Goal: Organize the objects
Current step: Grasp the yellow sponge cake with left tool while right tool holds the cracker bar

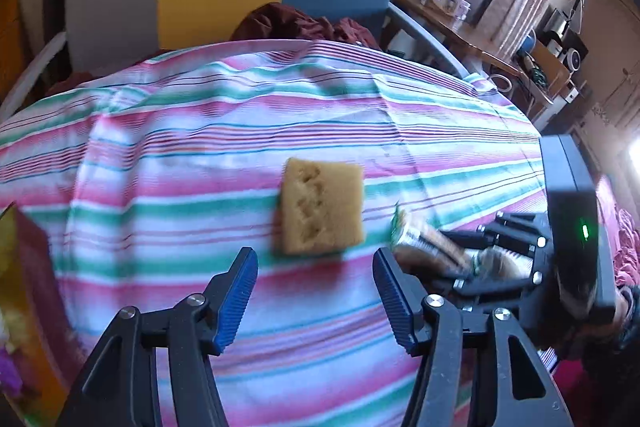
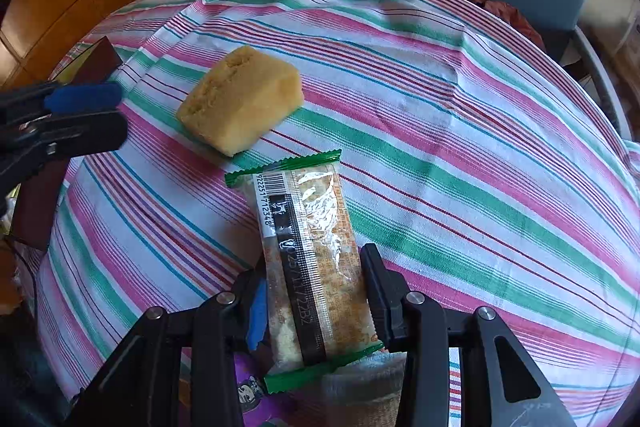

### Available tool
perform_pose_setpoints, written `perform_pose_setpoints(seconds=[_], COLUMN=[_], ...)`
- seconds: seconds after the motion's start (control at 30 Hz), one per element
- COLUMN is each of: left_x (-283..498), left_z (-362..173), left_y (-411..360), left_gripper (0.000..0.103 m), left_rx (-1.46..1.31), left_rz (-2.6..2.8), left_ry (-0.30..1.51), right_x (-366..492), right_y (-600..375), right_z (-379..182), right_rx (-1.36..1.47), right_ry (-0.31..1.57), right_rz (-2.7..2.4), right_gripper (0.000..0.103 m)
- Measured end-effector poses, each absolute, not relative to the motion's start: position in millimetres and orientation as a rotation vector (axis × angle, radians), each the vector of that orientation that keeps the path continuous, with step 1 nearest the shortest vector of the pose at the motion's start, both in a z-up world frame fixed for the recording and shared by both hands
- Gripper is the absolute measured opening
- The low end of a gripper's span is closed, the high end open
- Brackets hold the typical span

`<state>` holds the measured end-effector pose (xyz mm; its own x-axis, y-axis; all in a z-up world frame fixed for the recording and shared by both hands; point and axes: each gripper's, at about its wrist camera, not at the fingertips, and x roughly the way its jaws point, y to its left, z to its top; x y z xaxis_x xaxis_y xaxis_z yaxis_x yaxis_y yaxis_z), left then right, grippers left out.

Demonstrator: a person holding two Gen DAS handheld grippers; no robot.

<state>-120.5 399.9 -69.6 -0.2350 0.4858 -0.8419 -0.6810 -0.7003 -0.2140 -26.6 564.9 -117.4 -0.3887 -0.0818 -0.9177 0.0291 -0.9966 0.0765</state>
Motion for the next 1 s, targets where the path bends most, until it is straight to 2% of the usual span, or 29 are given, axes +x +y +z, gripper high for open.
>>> perform_pose_setpoints(seconds=[0.13,0.2,0.33,0.37,0.43,0.5,0.87,1.0], left_x=[-129,-134,-143,-148,-157,-155,-135,-138], left_z=[-79,-83,-96,-102,-116,-117,-127,-127], left_y=[426,436,455,457,456,450,448,446], left_gripper=[0.067,0.074,0.079,0.079,0.064,0.056,0.056,0.055], left_rx=[-1.259,-1.265,-1.279,-1.301,-1.350,-1.289,-1.096,-1.092], left_rz=[1.991,1.980,1.972,1.982,2.007,2.035,2.104,2.111], left_ry=[0.299,0.305,0.355,0.357,0.350,0.331,0.432,0.407], right_x=[-24,-23,-21,-21,-27,-25,-24,-24], right_y=[567,569,572,572,571,563,560,562], right_z=[-116,-116,-116,-116,-114,-116,-118,-118], right_rx=[1.682,1.676,1.669,1.668,1.666,1.666,1.662,1.660], right_ry=[-0.076,-0.077,-0.074,-0.074,-0.066,-0.051,-0.032,-0.029], right_rz=[-2.562,-2.563,-2.562,-2.563,-2.568,-2.572,-2.575,-2.576], right_gripper=[0.043,0.044,0.044,0.044,0.044,0.044,0.045,0.045])
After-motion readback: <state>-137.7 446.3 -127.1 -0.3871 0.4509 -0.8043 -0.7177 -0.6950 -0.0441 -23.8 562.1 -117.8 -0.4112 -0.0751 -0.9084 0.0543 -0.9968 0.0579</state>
